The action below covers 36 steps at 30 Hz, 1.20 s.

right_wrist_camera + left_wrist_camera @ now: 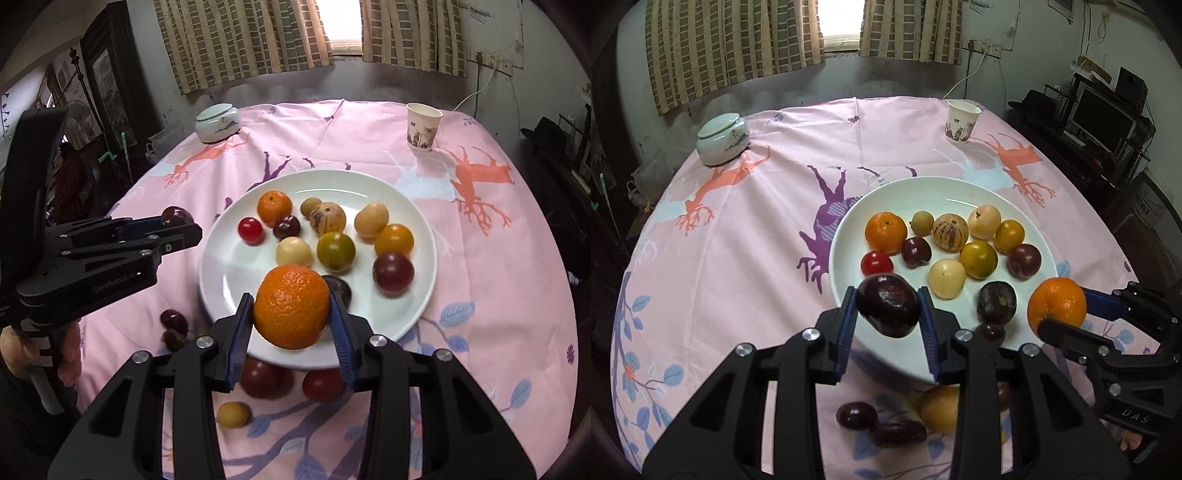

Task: Organize fruits
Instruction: 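Lower the orange and plum onto the white plate and open both tools, then move both open tools back over the fruit pile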

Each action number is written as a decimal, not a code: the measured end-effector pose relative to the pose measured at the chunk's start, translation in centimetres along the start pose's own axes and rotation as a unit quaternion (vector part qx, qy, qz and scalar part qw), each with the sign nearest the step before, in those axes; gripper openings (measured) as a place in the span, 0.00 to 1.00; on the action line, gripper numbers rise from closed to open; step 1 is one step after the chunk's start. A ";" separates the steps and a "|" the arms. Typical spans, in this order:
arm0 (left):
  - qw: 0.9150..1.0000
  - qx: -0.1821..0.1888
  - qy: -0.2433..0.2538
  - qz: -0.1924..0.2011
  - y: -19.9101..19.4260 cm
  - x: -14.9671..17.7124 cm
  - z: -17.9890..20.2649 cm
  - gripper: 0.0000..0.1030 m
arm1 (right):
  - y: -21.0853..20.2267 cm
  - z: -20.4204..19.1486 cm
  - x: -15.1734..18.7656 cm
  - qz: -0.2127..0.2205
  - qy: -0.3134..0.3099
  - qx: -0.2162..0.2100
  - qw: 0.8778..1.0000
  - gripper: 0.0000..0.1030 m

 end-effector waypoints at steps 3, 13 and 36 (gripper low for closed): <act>1.000 -0.007 0.001 -0.016 2.2 -1.0 0.2 0.32 | 1.7 2.0 -1.5 -0.004 0.020 0.034 0.999 0.40; 0.999 -0.004 0.001 -0.034 4.8 -2.3 0.2 0.32 | 4.8 5.6 -5.4 -0.003 0.059 0.031 0.998 0.40; 0.995 0.005 -0.077 0.066 -5.9 6.6 -4.9 0.74 | -2.3 1.8 6.0 0.004 0.045 0.020 0.999 0.63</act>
Point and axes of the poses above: each gripper's, at about its wrist camera, not at the fingertips, and y roughly the way its jaws point, z to its right, x to its underside, the point moved 7 cm from there along y, roughly the way its jaws point, and after that the axes turned 15 degrees about -z, right-handed, at the moved point
